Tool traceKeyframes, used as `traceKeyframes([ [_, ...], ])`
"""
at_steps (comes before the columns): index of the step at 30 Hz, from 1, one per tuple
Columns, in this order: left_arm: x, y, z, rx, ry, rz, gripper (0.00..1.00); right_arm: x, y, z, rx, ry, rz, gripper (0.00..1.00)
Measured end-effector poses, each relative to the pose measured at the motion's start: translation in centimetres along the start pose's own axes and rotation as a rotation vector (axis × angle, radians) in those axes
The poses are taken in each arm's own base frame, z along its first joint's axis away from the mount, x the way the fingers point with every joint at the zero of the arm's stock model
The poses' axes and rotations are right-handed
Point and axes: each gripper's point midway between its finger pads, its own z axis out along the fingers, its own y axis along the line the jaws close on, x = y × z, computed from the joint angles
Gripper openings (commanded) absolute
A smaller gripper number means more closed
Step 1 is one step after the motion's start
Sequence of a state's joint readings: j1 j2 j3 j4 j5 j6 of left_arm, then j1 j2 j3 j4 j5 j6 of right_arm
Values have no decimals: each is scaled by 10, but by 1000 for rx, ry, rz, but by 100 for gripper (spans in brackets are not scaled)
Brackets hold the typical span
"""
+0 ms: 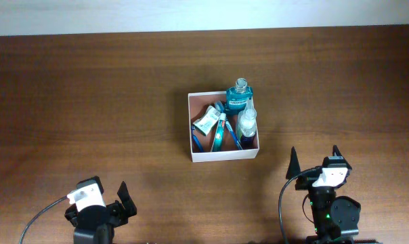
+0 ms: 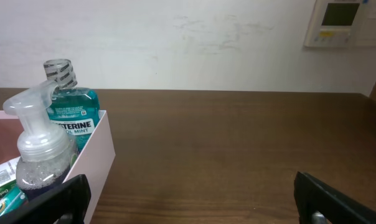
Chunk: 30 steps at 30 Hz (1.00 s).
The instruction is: Pack container
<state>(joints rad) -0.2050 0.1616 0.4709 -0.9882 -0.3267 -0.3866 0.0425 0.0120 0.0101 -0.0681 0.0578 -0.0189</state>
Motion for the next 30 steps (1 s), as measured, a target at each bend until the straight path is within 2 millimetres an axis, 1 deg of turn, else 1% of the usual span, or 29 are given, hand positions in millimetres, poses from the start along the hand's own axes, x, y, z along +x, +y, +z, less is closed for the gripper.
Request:
traceKeyframes([
  [23,0,0,0,0,0,0,99,0,0,0,0,0,-9,99],
  [30,9,4,0,-15,37,14,99,0,0,0,0,0,-8,99],
])
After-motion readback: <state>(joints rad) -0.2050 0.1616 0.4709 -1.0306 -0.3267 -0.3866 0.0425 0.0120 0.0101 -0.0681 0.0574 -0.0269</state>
